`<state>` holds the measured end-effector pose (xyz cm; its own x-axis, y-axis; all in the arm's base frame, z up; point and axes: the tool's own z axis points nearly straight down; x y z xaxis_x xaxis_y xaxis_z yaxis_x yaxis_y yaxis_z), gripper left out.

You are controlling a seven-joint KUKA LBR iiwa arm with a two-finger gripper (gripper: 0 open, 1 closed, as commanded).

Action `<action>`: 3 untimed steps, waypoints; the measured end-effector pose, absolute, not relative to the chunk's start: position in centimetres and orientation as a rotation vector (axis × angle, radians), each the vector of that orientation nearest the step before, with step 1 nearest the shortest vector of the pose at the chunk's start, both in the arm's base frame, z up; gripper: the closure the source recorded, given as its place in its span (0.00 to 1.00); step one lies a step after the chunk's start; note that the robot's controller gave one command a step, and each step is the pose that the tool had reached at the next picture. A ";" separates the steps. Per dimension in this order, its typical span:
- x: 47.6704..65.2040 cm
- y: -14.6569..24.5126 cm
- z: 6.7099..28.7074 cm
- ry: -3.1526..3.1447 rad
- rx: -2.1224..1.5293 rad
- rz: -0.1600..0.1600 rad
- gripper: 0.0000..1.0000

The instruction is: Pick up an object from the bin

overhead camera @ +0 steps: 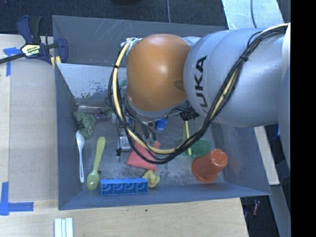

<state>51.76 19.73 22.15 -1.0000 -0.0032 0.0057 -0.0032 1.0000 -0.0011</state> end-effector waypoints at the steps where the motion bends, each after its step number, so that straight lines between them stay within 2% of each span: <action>1: 51.9 19.6 22.6 -3.144 0.000 -0.002 0.00; 2: 54.7 16.9 18.9 -3.148 0.171 -0.008 0.00; 3: 58.2 13.2 16.4 -3.142 0.084 -0.002 0.00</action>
Offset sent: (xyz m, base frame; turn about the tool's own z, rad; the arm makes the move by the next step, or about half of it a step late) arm 0.0485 -0.0579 -0.0696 -0.1672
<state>58.19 13.17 16.43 -0.9986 -0.0537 -0.0017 -0.0537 0.9986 0.0013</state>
